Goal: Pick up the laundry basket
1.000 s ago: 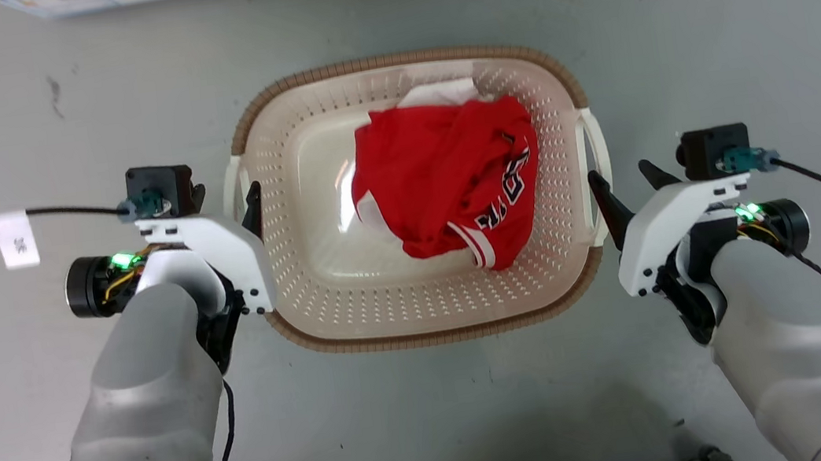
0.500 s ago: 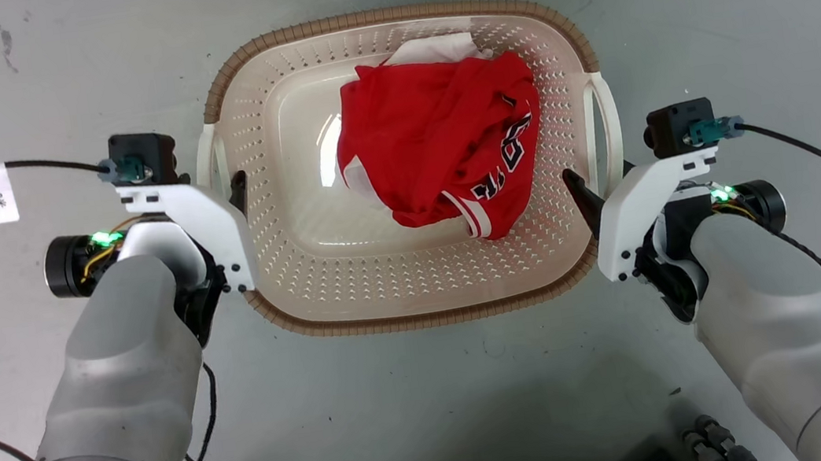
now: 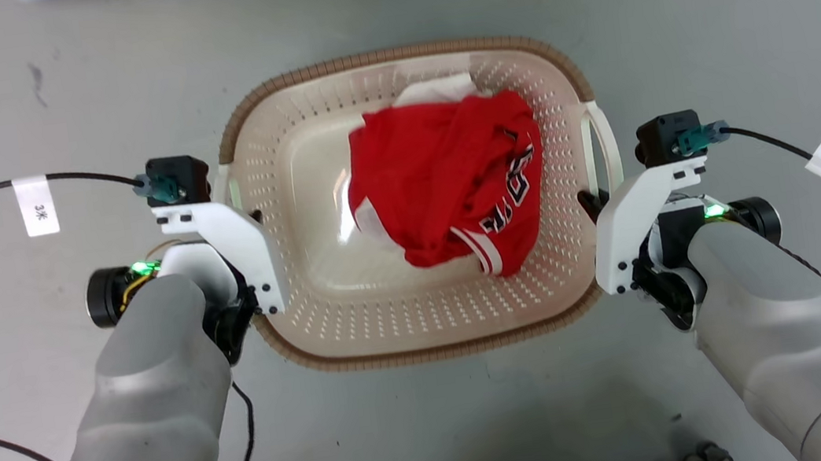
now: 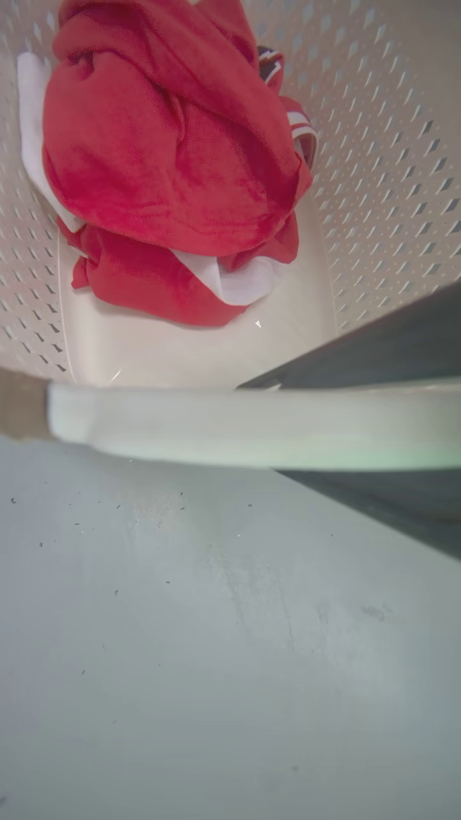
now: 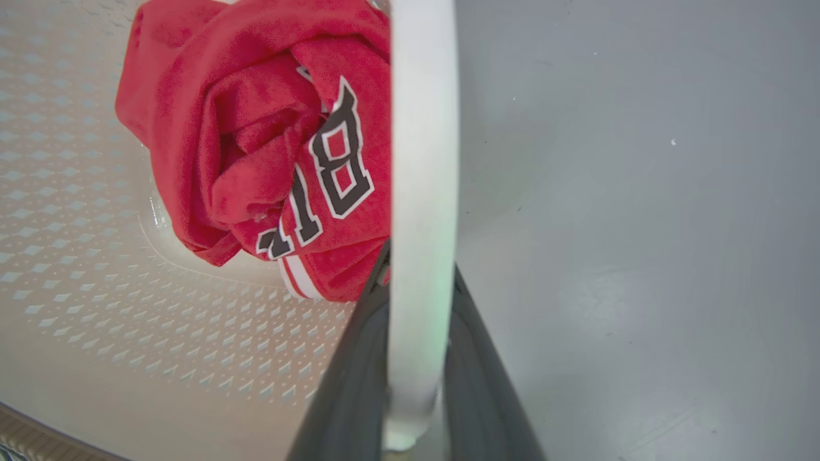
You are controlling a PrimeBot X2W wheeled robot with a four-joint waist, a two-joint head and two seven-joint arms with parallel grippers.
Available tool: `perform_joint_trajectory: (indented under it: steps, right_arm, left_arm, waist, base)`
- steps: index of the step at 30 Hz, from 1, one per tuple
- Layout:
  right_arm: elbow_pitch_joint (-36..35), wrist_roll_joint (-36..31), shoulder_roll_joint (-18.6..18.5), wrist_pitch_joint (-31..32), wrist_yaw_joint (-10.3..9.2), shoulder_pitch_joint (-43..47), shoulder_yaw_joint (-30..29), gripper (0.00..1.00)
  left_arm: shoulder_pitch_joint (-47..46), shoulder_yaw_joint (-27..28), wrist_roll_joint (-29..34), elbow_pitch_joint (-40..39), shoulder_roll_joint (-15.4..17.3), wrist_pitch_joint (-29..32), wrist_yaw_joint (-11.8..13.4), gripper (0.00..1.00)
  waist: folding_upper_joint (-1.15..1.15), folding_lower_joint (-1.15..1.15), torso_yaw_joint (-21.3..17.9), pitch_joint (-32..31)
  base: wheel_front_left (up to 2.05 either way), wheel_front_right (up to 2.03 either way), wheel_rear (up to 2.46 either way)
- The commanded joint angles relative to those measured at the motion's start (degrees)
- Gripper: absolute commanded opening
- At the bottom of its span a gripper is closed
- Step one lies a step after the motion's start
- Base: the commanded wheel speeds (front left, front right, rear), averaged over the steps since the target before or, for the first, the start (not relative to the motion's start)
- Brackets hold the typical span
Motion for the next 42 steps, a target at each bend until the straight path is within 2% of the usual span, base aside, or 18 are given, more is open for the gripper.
perform_joint_trajectory:
  steps: [1,15,24,36,42]
  right_arm:
    - [-0.54,0.21,-0.15,0.20,0.16,0.38,0.63,0.00]
    - [-3.36,9.13,-3.73,12.70,0.19,5.74,8.02,0.00]
    - [-4.20,14.73,-5.09,21.69,0.19,7.15,10.63,0.00]
    - [-1.42,19.67,-3.99,32.71,0.20,5.27,11.29,0.00]
    - [0.45,20.63,-2.89,36.19,0.22,4.66,11.50,0.00]
  left_arm:
    - [0.71,-0.42,-0.41,-0.33,-0.16,0.39,0.06,0.00]
    - [6.08,-6.51,-9.17,-2.47,-3.00,9.90,-0.15,0.00]
    - [8.28,-8.66,-14.92,-2.92,-1.80,17.17,-0.21,0.00]
    - [9.46,-10.41,-20.63,-3.94,-0.90,22.91,-0.23,0.00]
    - [10.79,-11.73,-22.42,-3.51,-0.64,25.64,-0.24,0.00]
  waist:
    - [0.00,-0.01,0.11,-2.15]
    - [0.00,-0.01,1.79,-19.86]
    - [0.00,-0.01,2.09,-28.77]
    - [0.00,-0.01,2.76,-36.88]
    - [0.00,-0.01,2.58,-40.56]
  base:
    - [0.00,0.00,0.00]
    - [0.00,0.00,0.00]
    - [0.00,0.00,0.00]
    - [0.00,0.00,0.00]
    - [0.00,0.00,0.00]
